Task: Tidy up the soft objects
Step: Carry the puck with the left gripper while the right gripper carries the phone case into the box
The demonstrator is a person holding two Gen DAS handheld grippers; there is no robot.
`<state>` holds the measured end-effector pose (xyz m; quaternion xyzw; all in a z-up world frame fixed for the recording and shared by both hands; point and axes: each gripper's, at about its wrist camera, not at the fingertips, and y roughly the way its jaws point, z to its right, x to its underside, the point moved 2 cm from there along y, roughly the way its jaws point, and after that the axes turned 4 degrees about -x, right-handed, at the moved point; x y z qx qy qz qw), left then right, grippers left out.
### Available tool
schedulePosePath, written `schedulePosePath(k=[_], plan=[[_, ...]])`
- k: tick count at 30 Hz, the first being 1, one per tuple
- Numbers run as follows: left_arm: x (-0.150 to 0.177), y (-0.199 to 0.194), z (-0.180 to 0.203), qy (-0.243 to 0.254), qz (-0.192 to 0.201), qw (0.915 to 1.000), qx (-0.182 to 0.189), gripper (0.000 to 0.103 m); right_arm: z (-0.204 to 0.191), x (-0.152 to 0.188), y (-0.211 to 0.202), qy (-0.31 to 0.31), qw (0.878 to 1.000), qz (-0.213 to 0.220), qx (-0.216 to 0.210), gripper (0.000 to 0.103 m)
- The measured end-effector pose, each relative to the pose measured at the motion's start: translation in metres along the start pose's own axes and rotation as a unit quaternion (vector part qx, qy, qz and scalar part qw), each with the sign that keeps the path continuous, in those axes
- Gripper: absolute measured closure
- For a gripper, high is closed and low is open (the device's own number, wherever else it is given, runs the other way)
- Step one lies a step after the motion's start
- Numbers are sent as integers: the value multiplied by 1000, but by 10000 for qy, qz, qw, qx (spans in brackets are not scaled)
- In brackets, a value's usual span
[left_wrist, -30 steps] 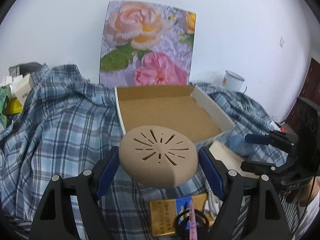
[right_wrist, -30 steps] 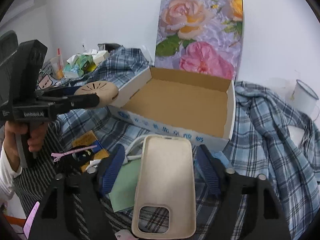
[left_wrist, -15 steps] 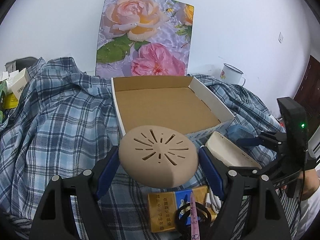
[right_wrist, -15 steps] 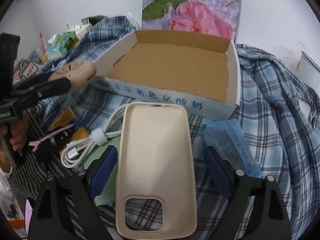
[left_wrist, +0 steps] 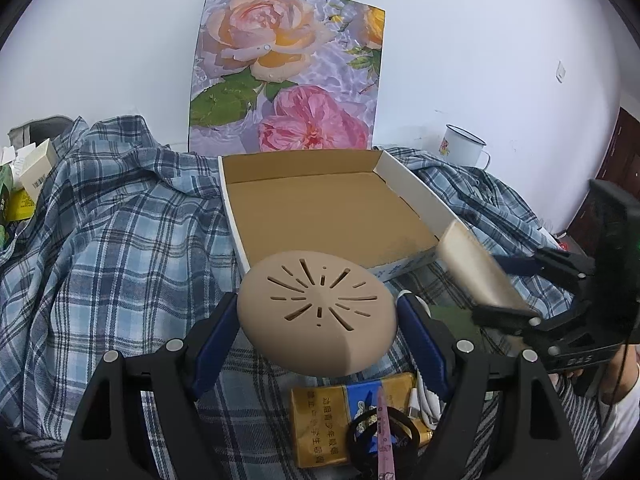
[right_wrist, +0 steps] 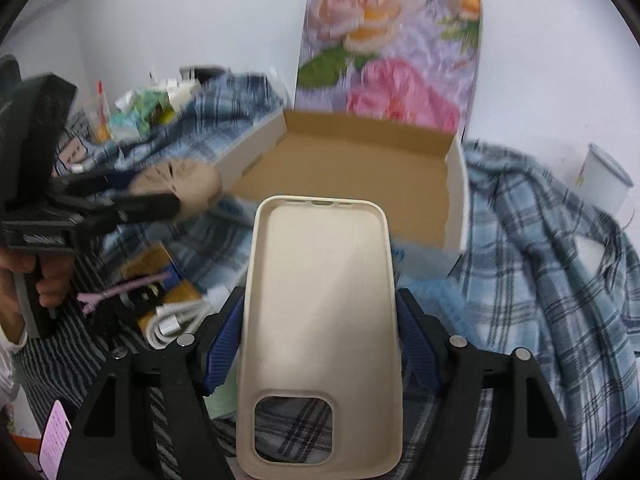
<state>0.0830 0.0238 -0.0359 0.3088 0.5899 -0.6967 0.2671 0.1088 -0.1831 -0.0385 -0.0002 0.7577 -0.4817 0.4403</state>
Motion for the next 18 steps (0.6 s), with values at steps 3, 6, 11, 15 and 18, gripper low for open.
schedulePosePath(k=[3,6,11,15,18], plan=[[-5,0,1,45,37,10000,-68,22,-2,-4,-18,-56,9991,414,29,32],[-12,-2,4,110,114,9998,-145,22,-5,-13,-27,-126,9976,669,82,32],[-27,-4,8,164,233,9995,-166,22,-9,-28,-32,-210,9954,922,167,32],[-41,0,10,215,308,9989,-293,22,-6,-42,-35,-167,9940,1068,186,32],[-48,4,10,237,295,9988,-323,22,1,-55,-33,-75,9935,1121,172,32]])
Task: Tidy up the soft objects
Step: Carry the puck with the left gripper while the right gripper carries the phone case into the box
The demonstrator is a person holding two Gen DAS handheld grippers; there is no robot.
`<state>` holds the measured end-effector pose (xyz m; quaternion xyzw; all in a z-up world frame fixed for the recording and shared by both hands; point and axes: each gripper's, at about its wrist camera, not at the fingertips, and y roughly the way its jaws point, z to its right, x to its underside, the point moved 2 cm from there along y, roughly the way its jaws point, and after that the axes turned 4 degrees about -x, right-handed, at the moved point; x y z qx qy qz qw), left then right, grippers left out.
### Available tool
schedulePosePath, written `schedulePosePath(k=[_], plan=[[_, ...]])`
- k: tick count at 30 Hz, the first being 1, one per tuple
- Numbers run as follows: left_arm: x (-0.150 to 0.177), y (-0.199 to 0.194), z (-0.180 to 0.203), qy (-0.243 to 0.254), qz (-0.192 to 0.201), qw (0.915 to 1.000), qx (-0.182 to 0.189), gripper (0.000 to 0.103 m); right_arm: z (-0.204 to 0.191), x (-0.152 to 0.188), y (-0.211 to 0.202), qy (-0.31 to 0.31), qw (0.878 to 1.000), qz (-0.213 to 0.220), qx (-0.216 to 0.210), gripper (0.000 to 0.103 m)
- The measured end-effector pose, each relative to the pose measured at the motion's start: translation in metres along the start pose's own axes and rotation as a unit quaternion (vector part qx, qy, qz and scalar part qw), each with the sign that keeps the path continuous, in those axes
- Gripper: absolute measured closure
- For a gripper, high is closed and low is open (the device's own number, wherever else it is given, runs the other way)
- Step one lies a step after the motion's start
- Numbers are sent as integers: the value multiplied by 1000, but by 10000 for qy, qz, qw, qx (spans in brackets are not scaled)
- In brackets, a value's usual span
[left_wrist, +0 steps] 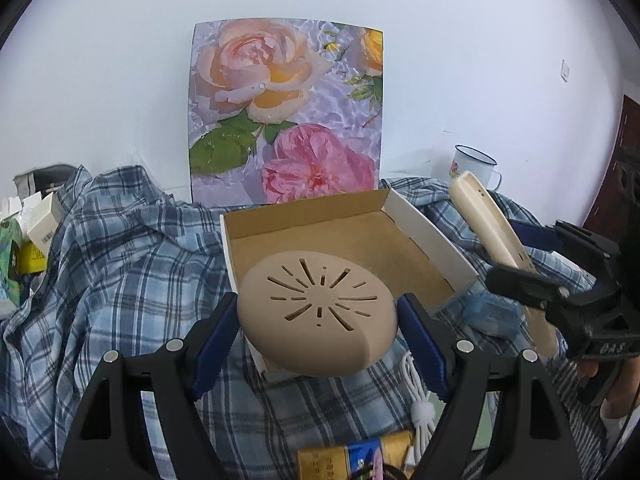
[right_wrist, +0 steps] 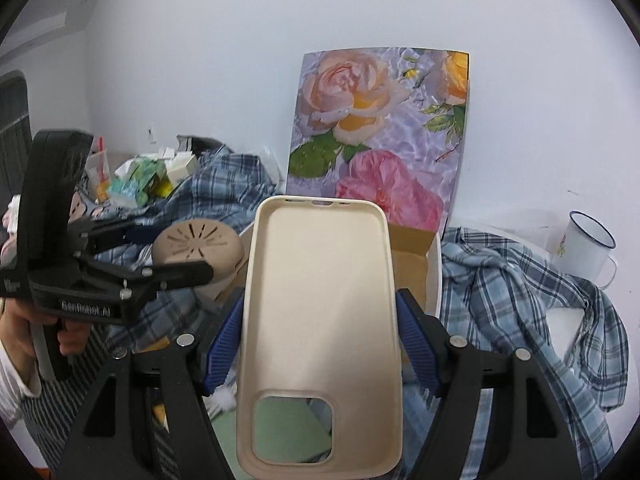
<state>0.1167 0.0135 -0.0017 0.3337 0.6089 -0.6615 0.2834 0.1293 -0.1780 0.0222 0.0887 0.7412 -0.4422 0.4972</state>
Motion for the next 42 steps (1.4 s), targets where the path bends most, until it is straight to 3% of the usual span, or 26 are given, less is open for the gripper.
schedulePosePath(k=[15,24,33,42], plan=[[-40,31,0,-51,-41,9997,-250,22,35,-39,34,429,9990,88,-17,31],[-54,59,0,-15,-78,9993,-369,22,44,-47,68,556,9984,-82,-21,31],[-44,90,-4,-76,-329,9984,-453,23,58,-43,92,808,9964,-241,-54,31],[-28,111,-6,-70,-658,9966,-492,23,60,-26,111,866,9940,-674,-4,31]])
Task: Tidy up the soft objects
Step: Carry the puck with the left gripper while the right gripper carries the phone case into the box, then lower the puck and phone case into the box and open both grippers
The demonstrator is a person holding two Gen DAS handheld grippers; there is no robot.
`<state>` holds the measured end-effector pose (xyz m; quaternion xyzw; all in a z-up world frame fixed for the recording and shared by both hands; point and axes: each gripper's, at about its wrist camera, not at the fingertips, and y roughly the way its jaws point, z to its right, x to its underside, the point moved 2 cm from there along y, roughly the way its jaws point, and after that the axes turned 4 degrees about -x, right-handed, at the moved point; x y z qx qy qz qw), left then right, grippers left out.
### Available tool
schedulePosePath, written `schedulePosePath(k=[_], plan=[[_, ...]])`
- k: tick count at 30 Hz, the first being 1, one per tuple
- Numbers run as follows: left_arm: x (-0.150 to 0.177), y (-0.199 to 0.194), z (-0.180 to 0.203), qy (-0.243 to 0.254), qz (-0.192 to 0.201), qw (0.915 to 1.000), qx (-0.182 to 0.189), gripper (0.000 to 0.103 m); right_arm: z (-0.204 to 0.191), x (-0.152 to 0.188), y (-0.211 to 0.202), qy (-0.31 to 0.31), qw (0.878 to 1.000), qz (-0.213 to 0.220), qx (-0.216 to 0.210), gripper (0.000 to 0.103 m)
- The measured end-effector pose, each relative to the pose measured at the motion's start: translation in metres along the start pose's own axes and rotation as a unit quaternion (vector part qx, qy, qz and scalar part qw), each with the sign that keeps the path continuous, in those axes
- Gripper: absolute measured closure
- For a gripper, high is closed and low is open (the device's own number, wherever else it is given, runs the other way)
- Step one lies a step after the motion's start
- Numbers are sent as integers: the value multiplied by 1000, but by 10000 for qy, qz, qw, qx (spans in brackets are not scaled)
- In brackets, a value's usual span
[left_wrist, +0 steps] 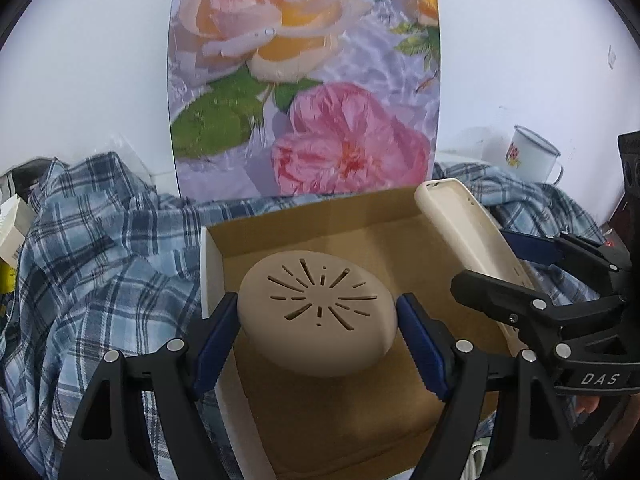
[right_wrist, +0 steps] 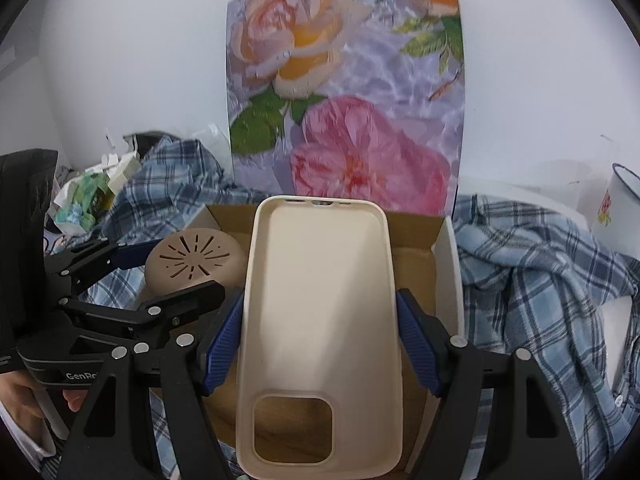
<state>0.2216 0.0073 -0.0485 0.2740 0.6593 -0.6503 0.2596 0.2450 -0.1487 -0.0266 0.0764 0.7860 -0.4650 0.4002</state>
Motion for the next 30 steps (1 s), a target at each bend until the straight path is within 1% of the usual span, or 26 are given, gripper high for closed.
schedulePosePath(k=[4,8,11,16,18,20,21,22,23,26,30], plan=[[3,5,0,4,-91,10000,-14,22,1,4,5,8,10000,-96,10,31],[6,9,3,78,-173,9997,-159,22,1,7,8,32,9998,-177,10,31],[7,10,3,85,-183,9997,-145,22,3,8,10,43,9997,-229,12,31],[5,11,4,130,-146,9992,-341,19,5,8,11,75,9997,-242,53,30],[4,11,1,95,-106,9991,-392,15,7,8,13,89,9996,-266,86,22],[2,8,-1,26,-29,9994,-356,8,9,8,12,126,9995,-263,118,7],[1,7,-2,6,-5,9994,-350,7,10,8,11,143,9995,-238,120,6],[0,7,-3,-15,17,9990,-448,0,10,8,10,154,9996,-201,118,5],[0,6,-4,-30,45,9984,-557,0,11,7,8,145,9997,-177,103,3],[-1,5,-7,-107,47,9991,-399,0,12,6,6,141,9997,-128,148,1],[0,6,-9,-127,16,9989,-444,0,9,8,9,74,9996,-211,159,1]])
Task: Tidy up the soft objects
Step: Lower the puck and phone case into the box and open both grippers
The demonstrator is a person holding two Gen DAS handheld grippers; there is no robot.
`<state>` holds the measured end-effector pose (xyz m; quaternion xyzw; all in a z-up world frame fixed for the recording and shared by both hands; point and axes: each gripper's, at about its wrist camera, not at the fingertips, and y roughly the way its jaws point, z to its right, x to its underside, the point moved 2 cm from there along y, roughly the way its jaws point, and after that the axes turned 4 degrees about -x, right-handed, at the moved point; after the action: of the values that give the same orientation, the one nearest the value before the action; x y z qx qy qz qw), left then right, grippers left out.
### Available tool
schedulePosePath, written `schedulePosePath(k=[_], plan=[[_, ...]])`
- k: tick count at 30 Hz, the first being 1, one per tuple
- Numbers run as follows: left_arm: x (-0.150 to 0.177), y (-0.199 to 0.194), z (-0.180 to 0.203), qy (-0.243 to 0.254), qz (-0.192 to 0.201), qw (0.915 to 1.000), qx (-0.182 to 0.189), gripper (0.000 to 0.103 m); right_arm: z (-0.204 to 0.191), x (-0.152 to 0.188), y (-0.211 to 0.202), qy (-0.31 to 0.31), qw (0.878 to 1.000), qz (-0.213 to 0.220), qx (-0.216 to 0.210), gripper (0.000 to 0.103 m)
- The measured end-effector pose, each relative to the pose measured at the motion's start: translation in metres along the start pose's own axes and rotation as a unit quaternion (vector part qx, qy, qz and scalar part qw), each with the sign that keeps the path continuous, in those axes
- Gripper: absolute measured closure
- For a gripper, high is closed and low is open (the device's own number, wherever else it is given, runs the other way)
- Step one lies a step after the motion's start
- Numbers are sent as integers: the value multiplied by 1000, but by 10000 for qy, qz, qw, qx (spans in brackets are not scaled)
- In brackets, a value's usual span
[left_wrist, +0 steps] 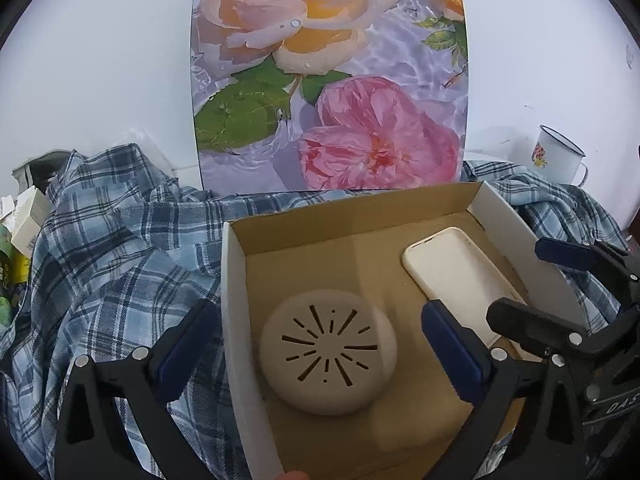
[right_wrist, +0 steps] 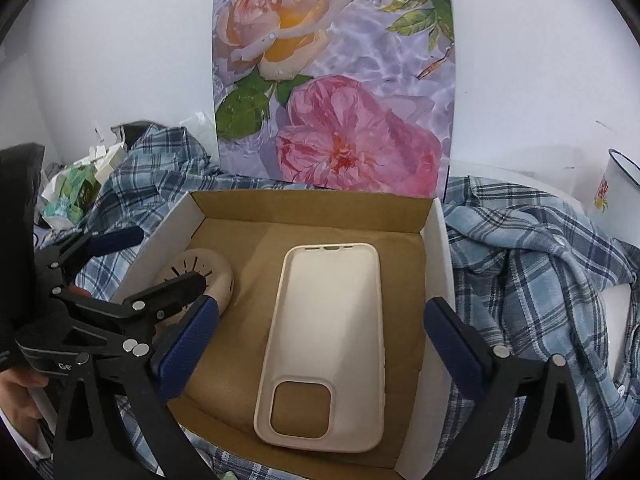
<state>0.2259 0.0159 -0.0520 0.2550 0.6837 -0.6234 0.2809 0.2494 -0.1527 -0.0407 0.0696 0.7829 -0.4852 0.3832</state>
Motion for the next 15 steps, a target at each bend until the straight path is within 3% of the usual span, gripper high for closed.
schedulePosePath(k=[15], plan=[[1,-11,0,16,80,10000,43,0,-4,-2,-7,-65,9999,103,-42,1]])
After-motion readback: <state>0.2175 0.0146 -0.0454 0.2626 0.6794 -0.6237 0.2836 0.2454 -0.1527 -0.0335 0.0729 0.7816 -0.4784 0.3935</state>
